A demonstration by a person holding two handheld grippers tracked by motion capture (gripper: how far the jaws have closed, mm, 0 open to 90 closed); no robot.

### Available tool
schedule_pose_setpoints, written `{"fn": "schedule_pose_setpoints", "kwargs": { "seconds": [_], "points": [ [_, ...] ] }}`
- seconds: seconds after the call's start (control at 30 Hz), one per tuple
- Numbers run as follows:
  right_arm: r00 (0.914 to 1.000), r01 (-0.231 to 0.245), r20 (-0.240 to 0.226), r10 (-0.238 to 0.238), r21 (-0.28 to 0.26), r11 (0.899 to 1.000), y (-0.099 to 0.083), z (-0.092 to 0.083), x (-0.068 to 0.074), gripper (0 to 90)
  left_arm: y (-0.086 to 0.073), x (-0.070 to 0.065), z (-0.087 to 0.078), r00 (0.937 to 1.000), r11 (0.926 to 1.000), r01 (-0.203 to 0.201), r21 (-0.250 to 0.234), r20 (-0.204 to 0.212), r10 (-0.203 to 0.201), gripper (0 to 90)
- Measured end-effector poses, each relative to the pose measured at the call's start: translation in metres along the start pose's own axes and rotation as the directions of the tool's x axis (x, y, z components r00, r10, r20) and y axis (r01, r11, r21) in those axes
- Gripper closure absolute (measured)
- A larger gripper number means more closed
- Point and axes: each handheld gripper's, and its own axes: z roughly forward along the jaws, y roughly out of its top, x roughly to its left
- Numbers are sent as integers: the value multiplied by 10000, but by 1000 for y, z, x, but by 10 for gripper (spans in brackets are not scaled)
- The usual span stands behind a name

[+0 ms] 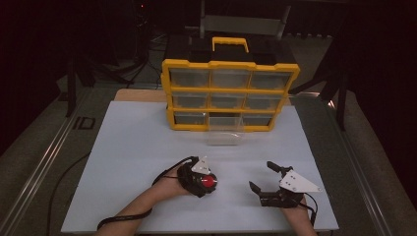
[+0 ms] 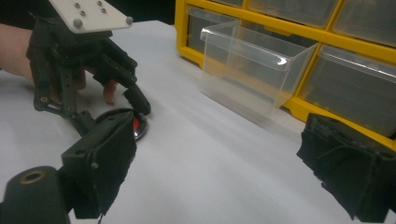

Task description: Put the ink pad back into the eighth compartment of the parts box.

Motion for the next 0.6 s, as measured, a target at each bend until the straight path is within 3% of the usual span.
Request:
{"fn": "schedule_pose_setpoints", "kwargs": {
  "seconds": [0.23,0.4,0.6],
  "points": [
    [10000,7,-25,-7,36,10000,0,1,0,103,7,-1,0,10000,9988,-8,480,-38,10,307],
    [10000,14,-9,-14,22,10000,0,1,0,102,8,0,0,10000,9986,20,532,2,-20,310],
    [10000,18,-33,-18,-23,10000,0,1,0,103,12,0,-3,9995,9967,-233,776,215,217,310]
  ]
}}
